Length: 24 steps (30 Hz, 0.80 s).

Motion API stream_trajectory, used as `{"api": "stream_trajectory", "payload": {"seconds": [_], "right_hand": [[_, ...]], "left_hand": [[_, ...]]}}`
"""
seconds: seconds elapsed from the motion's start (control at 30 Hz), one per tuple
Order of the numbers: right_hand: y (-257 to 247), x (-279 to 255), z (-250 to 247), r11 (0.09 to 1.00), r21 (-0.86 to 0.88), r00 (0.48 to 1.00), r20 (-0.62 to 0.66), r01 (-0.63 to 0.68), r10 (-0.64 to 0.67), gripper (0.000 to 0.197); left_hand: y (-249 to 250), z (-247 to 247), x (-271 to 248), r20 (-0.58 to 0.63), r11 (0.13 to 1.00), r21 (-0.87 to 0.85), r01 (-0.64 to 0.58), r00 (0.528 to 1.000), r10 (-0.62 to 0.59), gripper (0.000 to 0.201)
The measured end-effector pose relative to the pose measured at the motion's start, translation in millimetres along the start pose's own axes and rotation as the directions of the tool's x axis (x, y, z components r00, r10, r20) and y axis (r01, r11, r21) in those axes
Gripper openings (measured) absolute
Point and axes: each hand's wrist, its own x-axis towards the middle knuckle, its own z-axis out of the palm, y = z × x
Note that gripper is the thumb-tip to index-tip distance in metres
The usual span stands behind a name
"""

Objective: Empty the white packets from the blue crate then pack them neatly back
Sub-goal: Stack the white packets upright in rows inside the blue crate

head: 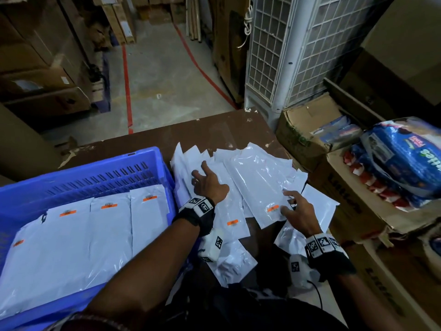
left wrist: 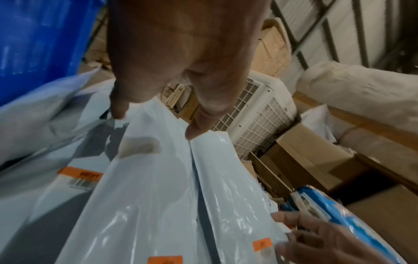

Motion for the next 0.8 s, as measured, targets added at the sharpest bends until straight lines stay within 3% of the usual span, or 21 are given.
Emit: {"api": "stream_trajectory", "payload": {"seconds": [0.13, 0.27, 0.33, 0.43, 0.53, 0.63, 0.7, 0.8], "right_hand": [[-1, -5, -2, 1.0, -0.004, 0.999, -0.042, 0.005, -0.005, 0.043], [1, -11, 5, 0.992, -0.102, 0.984, -0.154, 0.075, -0.091, 0.039], [2, -17, 14, 0.987, -0.071, 0.976, -0.157, 0.144, -0.153, 0.033], [-4, -32, 34, 0.974, 0.041, 0.975, -0.035, 0.223, -0.222, 0.026], [-15, -46, 63, 0.94, -0.039, 0.936, 0.115, 0.338, -0.331, 0.041], [-25, -53, 91, 0.899, -0.131, 0.904, 0.155, 0.418, -0.398, 0.062], [-31, -56, 106, 0.905, -0.194, 0.924, 0.132, 0.379, -0.359, 0.074], [-39, -61, 122, 0.941, -0.222, 0.967, 0.083, 0.254, -0.242, 0.086]], "left_hand": [[5, 6, -5, 0.064, 0.934, 0.29, -0.209, 0.978, 0.199, 0.074], [19, 8, -4, 0.203, 0.84, 0.342, -0.421, 0.906, 0.371, 0.051], [31, 7, -2, 0.274, 0.769, 0.367, -0.523, 0.851, 0.448, 0.048], [49, 6, 0, 0.386, 0.639, 0.383, -0.667, 0.744, 0.546, 0.045], [58, 12, -1, 0.513, 0.449, 0.409, -0.795, 0.607, 0.607, 0.049], [58, 22, -4, 0.586, 0.311, 0.413, -0.856, 0.511, 0.629, 0.055], [55, 27, -5, 0.609, 0.28, 0.414, -0.866, 0.492, 0.622, 0.06], [53, 32, -2, 0.638, 0.294, 0.424, -0.857, 0.513, 0.574, 0.068]]}}
